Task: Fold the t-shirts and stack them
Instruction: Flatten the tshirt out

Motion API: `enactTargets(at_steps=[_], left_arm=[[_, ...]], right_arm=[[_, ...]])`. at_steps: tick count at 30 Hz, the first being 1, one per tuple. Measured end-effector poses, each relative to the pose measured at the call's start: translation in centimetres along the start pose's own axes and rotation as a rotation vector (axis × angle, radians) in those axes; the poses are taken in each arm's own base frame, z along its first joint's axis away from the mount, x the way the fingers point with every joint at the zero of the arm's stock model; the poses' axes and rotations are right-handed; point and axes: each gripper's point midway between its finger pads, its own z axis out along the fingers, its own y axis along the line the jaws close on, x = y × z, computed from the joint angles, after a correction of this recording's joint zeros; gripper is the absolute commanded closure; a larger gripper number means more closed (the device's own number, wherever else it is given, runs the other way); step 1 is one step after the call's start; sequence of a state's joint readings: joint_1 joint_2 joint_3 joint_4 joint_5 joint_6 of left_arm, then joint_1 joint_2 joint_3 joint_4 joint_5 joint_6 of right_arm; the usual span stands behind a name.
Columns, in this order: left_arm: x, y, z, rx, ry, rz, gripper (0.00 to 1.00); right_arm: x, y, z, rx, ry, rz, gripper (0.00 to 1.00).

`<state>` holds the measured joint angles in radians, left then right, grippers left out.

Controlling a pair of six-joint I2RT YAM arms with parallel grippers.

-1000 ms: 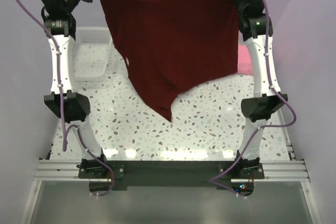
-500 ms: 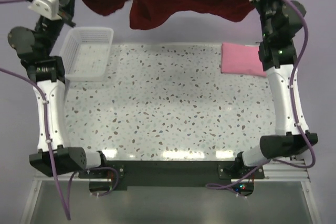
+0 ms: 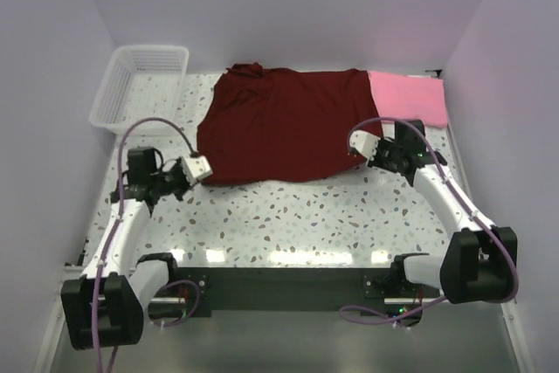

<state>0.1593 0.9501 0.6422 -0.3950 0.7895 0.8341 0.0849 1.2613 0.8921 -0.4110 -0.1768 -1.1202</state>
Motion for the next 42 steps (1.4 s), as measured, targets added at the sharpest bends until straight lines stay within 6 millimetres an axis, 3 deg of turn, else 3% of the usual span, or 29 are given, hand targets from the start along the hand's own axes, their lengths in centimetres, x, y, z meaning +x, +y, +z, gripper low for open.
enactTargets(at_steps=[4, 6, 9, 16, 17, 18, 21, 22, 23, 26, 29, 32, 36, 42], left_arm=[[6.6, -7.8, 1.7, 0.253, 0.175, 0.039, 1.0], [8.3, -10.3, 1.4, 0.343, 0.237, 0.057, 1.0], [9.1, -11.7, 0.9, 0.414, 0.277, 0.103, 1.0], [9.5, -13.8, -0.4, 0.522, 0.318, 0.231, 1.0], [9.5, -14.1, -0.5, 0.539, 0.321, 0.249, 1.0], [9.5, -14.4, -0.6, 0.556, 0.325, 0.263, 0.89], [8.7, -15.3, -1.0, 0.625, 0.315, 0.342, 0.6], [8.2, -15.5, -1.1, 0.646, 0.303, 0.383, 0.57], [7.7, -15.8, -1.2, 0.664, 0.29, 0.419, 0.56], [6.1, -15.8, -1.5, 0.662, 0.26, 0.48, 0.57], [4.3, -14.6, -0.7, 0.633, 0.275, 0.408, 0.62], [2.7, -12.6, 2.0, 0.608, 0.31, 0.274, 0.67], [3.6, -11.0, 6.2, 0.547, 0.384, 0.087, 0.86], [5.6, -9.4, 8.9, 0.437, 0.505, -0.011, 0.94]], right_arm=[[3.1, 5.6, 0.8, -0.159, 0.073, -0.04, 1.0], [4.4, 8.3, 0.9, -0.243, 0.109, -0.051, 1.0], [6.0, 11.5, 0.5, -0.345, 0.15, -0.066, 1.0], [8.5, 15.5, -0.9, -0.457, 0.218, -0.132, 1.0], [8.7, 15.8, -1.1, -0.467, 0.224, -0.135, 0.95], [8.8, 15.9, -1.2, -0.473, 0.231, -0.136, 0.73], [9.2, 16.0, -1.7, -0.5, 0.26, -0.129, 0.39], [9.2, 16.0, -2.0, -0.515, 0.272, -0.125, 0.26], [9.2, 16.0, -2.2, -0.531, 0.278, -0.125, 0.25], [8.8, 15.3, -3.2, -0.563, 0.293, -0.115, 0.22], [7.4, 13.8, -4.4, -0.563, 0.281, -0.079, 0.23], [5.7, 12.3, -4.8, -0.56, 0.259, 0.004, 0.36], [4.7, 11.7, -3.1, -0.619, 0.301, 0.183, 0.48], [6.0, 13.5, -1.0, -0.667, 0.439, 0.369, 0.57]])
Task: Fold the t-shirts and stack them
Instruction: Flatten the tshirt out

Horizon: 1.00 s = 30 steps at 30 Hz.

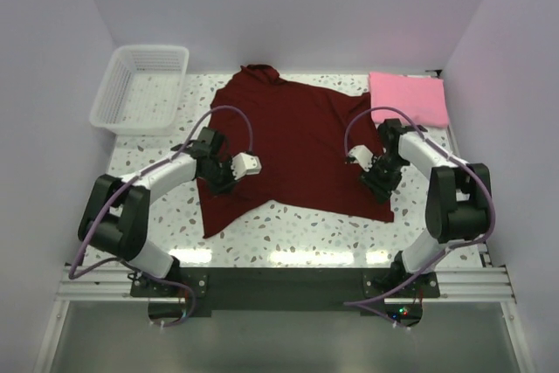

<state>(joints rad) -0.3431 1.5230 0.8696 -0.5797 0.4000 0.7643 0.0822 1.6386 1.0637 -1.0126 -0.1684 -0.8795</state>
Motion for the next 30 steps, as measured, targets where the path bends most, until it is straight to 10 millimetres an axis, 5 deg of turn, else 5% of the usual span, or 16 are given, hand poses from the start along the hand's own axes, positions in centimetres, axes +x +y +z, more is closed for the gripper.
enactTargets(at_steps=[6, 12, 30], left_arm=[[0.4, -0.2, 2.0, -0.042, 0.1, 0.027, 0.97], [-1.2, -2.0, 3.1, -0.046, 0.114, 0.137, 0.97], [-7.2, -12.5, 3.4, 0.133, 0.011, 0.408, 0.88]], right_arm=[[0.4, -1.1, 1.6, 0.025, 0.051, 0.098, 0.58], [0.4, -1.5, 1.7, 0.047, 0.058, 0.114, 0.58], [0.8, -1.9, 1.7, 0.063, 0.078, 0.113, 0.57]])
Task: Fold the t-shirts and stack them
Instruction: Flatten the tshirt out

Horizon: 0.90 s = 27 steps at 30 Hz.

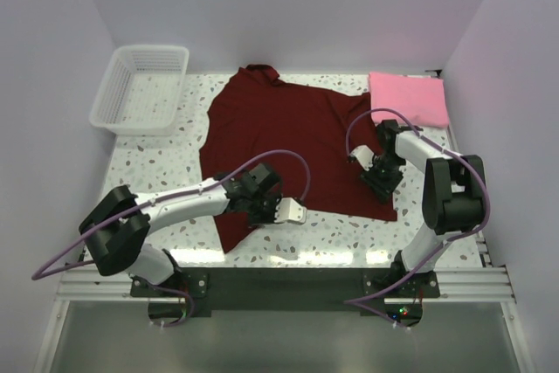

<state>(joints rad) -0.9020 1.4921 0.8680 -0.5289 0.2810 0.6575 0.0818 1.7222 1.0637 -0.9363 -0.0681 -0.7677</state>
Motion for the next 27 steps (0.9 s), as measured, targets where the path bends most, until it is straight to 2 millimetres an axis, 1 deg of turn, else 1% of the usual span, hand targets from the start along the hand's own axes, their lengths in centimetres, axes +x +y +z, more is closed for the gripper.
enactTargets(at_steps=[1, 4, 5, 7, 8, 10, 11, 13, 15, 18, 21, 24, 27], left_arm=[[-0.8, -0.5, -0.2, 0.019, -0.025, 0.011, 0.88], [-2.2, -1.8, -0.8, 0.062, -0.083, 0.025, 0.86], [-2.5, -1.9, -1.1, 0.068, -0.101, 0.019, 0.86], [-2.6, -1.2, -1.9, 0.055, -0.135, -0.028, 0.87], [-2.2, -0.4, -2.3, 0.034, -0.144, -0.065, 0.87], [-0.5, 2.2, -3.1, -0.029, -0.14, -0.167, 0.87], [0.9, 3.6, -3.5, -0.07, -0.121, -0.218, 0.87], [3.3, 5.2, -3.6, -0.126, -0.064, -0.288, 0.86], [4.6, 5.6, -3.0, -0.137, -0.013, -0.317, 0.84], [6.1, 5.4, -1.5, -0.125, 0.064, -0.343, 0.84], [7.2, 5.5, -0.5, -0.126, 0.11, -0.366, 0.84], [7.1, 5.8, -0.3, -0.129, 0.109, -0.363, 0.84], [6.3, 5.3, 0.0, -0.111, 0.102, -0.337, 0.84]], right_arm=[[0.0, 0.0, 0.0, 0.002, 0.002, -0.002, 0.57], [0.1, -0.1, -0.1, 0.005, 0.005, -0.005, 0.57], [0.0, -0.2, -0.1, 0.006, 0.004, -0.007, 0.57], [-0.2, -0.3, -0.3, 0.01, -0.001, -0.008, 0.57], [-0.2, -0.4, -0.4, 0.012, -0.003, -0.008, 0.57], [-0.5, -0.6, -0.7, 0.018, -0.01, -0.009, 0.57], [-0.6, -0.7, -0.8, 0.022, -0.013, -0.009, 0.57], [-0.8, -0.9, -0.9, 0.026, -0.018, -0.01, 0.57], [-0.8, -0.9, -1.0, 0.027, -0.019, -0.01, 0.57], [-0.8, -0.9, -1.0, 0.027, -0.018, -0.009, 0.57], [-0.8, -0.9, -1.0, 0.027, -0.018, -0.009, 0.57], [-0.8, -1.0, -1.0, 0.031, -0.017, -0.01, 0.57], [-0.6, -1.1, -1.0, 0.041, -0.008, -0.011, 0.57]])
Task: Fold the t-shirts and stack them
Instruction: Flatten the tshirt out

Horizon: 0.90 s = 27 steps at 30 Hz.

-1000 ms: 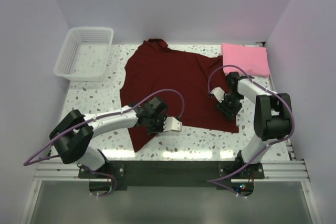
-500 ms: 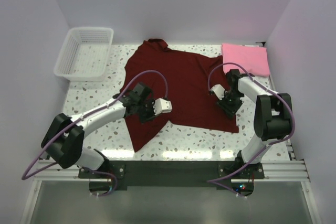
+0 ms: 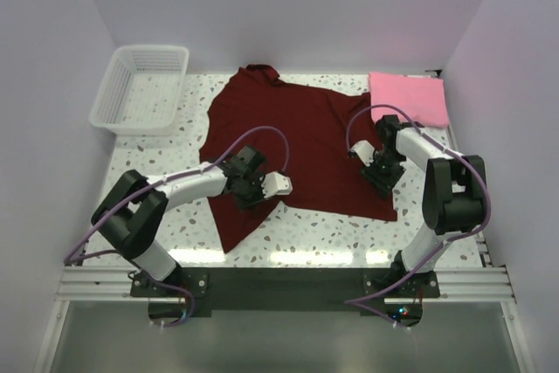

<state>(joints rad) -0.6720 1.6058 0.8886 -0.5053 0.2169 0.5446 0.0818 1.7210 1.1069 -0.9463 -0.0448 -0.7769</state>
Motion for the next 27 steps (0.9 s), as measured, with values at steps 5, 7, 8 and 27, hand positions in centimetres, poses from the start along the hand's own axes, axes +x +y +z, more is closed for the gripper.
enactTargets(at_steps=[5, 7, 8, 27], left_arm=[[-3.7, -6.2, -0.4, 0.113, -0.057, 0.194, 0.84], [-5.6, -8.8, -1.1, 0.185, -0.104, 0.254, 0.84], [-6.6, -9.6, -1.6, 0.21, -0.134, 0.271, 0.84], [5.5, 9.8, -3.8, -0.204, 0.012, -0.294, 0.81]], right_arm=[[0.0, 0.0, 0.0, 0.002, 0.002, -0.001, 0.57], [0.0, 0.0, 0.0, 0.002, 0.002, -0.001, 0.57], [0.0, 0.0, 0.0, 0.002, 0.002, -0.001, 0.57], [0.5, 0.2, 0.1, -0.012, 0.022, 0.011, 0.58]])
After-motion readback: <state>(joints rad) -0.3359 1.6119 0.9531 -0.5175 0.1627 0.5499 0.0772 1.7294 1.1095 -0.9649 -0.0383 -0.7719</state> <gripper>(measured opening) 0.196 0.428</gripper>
